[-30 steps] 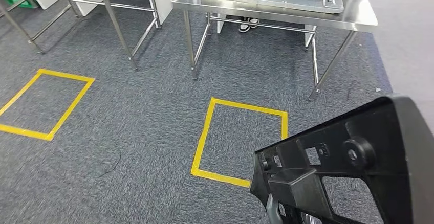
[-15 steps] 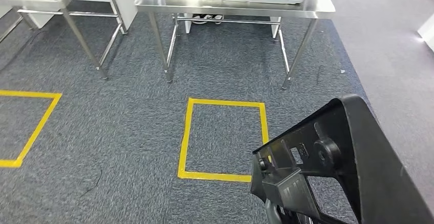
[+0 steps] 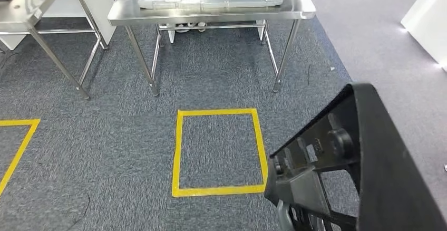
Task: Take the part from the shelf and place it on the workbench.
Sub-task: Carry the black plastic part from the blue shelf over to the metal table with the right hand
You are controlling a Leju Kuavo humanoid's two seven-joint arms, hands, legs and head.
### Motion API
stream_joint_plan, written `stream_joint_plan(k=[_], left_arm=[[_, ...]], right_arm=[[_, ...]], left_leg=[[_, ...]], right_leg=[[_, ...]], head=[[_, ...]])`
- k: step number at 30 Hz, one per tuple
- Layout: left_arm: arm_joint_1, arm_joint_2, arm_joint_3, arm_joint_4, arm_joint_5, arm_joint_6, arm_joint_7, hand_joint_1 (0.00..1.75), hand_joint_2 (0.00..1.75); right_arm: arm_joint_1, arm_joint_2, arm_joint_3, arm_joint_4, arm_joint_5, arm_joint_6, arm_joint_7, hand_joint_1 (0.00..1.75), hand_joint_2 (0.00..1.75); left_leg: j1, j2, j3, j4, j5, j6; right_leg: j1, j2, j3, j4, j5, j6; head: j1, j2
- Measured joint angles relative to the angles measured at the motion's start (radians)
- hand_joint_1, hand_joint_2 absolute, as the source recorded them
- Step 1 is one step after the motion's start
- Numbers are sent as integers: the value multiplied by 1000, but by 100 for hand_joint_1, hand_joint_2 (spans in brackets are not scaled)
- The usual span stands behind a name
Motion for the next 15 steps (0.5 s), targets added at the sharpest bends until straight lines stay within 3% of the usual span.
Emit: stream_joint_plan(k=[3,5,7,9,10,11,12,14,15], left_arm=[[-1,2,1,0,-6,-3,0,0,0],[1,2,1,0,-10,-5,0,0,0],[1,4,1,0,-13,-8,1,0,0],[1,7,1,0,-17,-13,2,0,0],[2,8,1,0,-18,-16,3,0,0],[3,9,2,0,-19,-18,4,0,0],[4,9,2,0,-20,-19,5,0,0],[6,10,4,0,-25,-20,9,0,0],[6,10,5,0,-27,-19,11,0,0]], right_arm=[[-2,0,2,2,8,-35,24,175,175],[-4,-1,5,2,23,-65,37,175,175],[-11,-3,12,3,52,-111,49,175,175],[-21,-6,20,5,87,-161,67,175,175],[-26,-8,23,7,104,-186,77,175,175],[-31,-9,26,9,118,-209,87,175,175],[-37,-10,29,11,128,-230,96,175,175],[-46,-13,34,15,137,-258,109,175,175],[-50,-16,36,18,138,-266,114,175,175]], left_leg=[[-2,1,20,-35,-16,16],[3,1,42,-47,-21,27],[5,2,64,-53,-32,32],[6,2,84,-54,-50,31],[7,2,98,-54,-62,29],[9,1,114,-54,-75,26],[12,1,132,-54,-89,23],[15,0,164,-55,-119,13],[15,1,177,-58,-133,5]], right_leg=[[0,0,7,9,0,18],[-2,-7,-16,60,0,28],[-7,-14,-89,169,-26,38],[-15,-17,-175,265,-73,47],[-18,-19,-204,279,-85,50],[-21,-21,-218,263,-80,52],[-23,-24,-220,221,-52,54],[-23,-33,-208,114,59,51],[-20,-35,-202,81,101,47]], head=[[0,0],[1,0],[1,0],[1,0],[1,0],[1,0],[1,0],[1,0],[1,0]])
